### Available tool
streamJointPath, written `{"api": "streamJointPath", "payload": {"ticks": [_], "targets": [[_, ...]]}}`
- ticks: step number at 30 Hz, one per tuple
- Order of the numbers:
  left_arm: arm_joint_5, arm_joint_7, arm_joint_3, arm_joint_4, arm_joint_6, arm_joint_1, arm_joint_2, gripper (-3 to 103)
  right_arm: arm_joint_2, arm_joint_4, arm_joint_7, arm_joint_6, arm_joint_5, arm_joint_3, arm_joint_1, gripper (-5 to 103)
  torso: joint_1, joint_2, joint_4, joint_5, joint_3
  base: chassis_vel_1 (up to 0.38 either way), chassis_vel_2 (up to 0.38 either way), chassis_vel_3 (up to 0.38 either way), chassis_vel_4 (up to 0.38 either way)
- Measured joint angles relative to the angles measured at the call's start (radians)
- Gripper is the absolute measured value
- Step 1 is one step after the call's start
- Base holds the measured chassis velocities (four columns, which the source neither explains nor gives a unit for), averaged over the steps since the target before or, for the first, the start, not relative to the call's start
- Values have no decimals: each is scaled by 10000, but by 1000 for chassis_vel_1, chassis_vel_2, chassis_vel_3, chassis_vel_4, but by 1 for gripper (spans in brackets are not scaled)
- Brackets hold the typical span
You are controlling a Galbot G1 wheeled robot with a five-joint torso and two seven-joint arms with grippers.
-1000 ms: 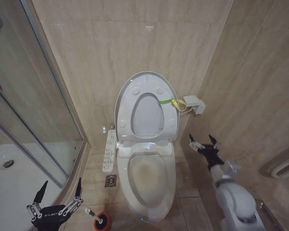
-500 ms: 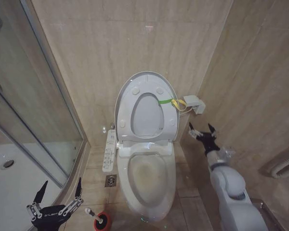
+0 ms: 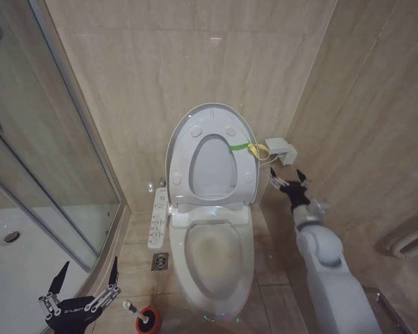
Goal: Open the toilet lid, clean the toilet bowl with a toilet brush, close the toilet lid, and flush.
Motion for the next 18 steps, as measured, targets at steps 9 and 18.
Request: {"api": "streamJointPath", "payload": {"ticks": [9, 18], "targets": [[0, 0, 0, 0, 0, 0, 1, 100, 20, -604, 8, 122, -101, -160, 646, 100, 1, 0, -2, -2, 0, 0, 0, 0, 0], [0, 0, -1, 1, 0, 0, 1, 100, -44, -2122, 141, 403, -466, -393, 2331, 100, 0, 0, 1, -7, -1, 0, 0, 0, 0]]}}
